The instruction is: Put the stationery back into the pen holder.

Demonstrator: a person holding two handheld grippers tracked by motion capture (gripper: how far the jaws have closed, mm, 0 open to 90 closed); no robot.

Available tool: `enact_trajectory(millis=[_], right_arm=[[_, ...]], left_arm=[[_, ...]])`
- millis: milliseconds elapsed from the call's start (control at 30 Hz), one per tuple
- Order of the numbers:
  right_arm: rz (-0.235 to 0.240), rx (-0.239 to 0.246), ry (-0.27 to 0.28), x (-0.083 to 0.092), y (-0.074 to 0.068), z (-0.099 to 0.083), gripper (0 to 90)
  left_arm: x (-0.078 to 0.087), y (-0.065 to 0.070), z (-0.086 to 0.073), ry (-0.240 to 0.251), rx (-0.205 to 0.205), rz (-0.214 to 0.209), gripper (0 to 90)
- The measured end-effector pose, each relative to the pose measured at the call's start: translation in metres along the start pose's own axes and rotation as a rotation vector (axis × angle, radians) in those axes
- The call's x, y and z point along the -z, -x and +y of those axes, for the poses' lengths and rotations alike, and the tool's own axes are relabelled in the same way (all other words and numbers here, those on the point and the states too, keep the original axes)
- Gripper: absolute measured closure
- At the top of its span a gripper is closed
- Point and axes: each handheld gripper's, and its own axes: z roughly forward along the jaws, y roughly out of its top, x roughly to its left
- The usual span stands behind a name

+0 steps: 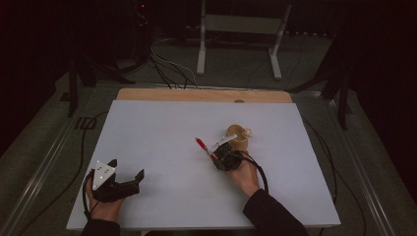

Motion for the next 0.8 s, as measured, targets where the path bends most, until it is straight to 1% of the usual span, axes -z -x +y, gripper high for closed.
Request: enact_trajectory(millis=[100, 167, 200, 400, 633, 800], right_arm=[[0.009, -0.007, 0.003, 0.001, 0.002, -0.001, 81.0], [0.010, -0.001, 0.006, 0.001, 0.001, -0.001, 81.1], [0.013, 0.018, 0.014, 0.003, -0.002, -0.002, 81.1], [0.011, 0.030, 0.050, 0.011, -0.006, 0.001, 81.2], [0.022, 0.023, 0.091, 0.025, -0.004, 0.003, 81.2], [0.015, 0.024, 0.124, 0.038, -0.002, 0.004, 81.2]], left_arm=[[0.000, -0.001, 0.000, -0.002, 0.003, 0.001, 0.3], [0.000, -0.001, 0.000, -0.002, 0.003, 0.001, 0.3], [-0.001, 0.000, 0.000, -0.004, 0.001, 0.000, 0.3], [0.000, 0.000, 0.000, -0.003, 0.003, 0.002, 0.3], [0.000, 0.000, 0.000, -0.002, 0.001, 0.001, 0.3], [-0.001, 0.000, 0.000, -0.003, 0.000, 0.001, 0.3]])
